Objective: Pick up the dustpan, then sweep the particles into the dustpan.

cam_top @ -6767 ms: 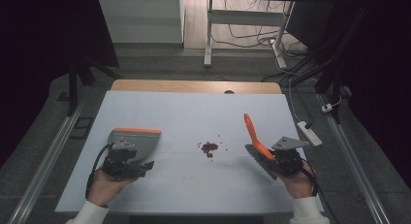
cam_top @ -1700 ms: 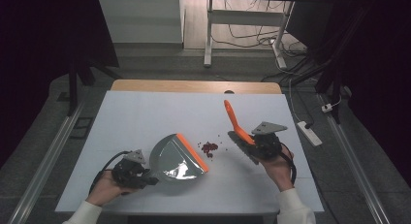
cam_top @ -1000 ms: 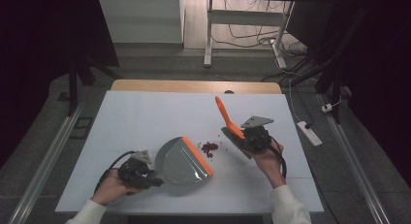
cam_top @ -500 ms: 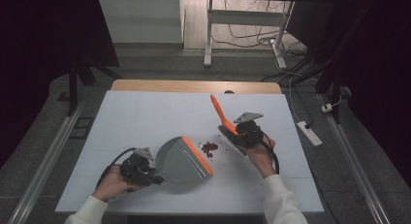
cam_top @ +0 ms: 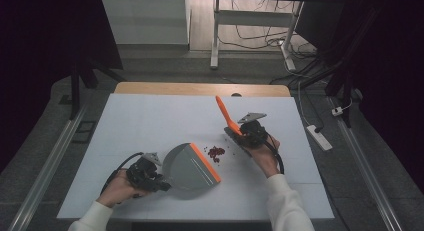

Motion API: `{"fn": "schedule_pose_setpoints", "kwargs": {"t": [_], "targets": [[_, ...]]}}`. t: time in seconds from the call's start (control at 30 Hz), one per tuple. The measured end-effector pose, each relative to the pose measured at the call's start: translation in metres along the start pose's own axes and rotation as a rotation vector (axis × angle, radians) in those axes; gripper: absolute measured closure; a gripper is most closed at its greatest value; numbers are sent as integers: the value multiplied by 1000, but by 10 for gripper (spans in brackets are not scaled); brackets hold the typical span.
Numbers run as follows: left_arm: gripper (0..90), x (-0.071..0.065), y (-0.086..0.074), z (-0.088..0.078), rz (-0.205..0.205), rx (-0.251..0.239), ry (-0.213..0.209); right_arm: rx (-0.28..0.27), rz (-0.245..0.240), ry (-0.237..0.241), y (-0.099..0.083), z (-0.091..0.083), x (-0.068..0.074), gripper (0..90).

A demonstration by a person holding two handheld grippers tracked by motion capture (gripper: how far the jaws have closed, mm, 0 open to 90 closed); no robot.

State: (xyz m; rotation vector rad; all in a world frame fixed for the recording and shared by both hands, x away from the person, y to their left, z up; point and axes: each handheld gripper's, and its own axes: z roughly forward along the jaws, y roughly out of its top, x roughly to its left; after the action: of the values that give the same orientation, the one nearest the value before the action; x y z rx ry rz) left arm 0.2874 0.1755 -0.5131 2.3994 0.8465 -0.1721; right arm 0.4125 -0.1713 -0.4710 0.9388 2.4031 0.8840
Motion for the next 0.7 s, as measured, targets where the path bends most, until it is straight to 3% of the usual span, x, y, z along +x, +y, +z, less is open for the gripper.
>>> {"fn": "schedule_pose_setpoints", "kwargs": {"t": [0.43, 0.7], "targets": [[616, -3, 0, 1, 0, 7, 7, 43, -12, -8, -1, 12, -4, 698], [616, -3, 1, 1, -2, 8, 4, 61, -50, 7, 3, 17, 3, 698]]}}
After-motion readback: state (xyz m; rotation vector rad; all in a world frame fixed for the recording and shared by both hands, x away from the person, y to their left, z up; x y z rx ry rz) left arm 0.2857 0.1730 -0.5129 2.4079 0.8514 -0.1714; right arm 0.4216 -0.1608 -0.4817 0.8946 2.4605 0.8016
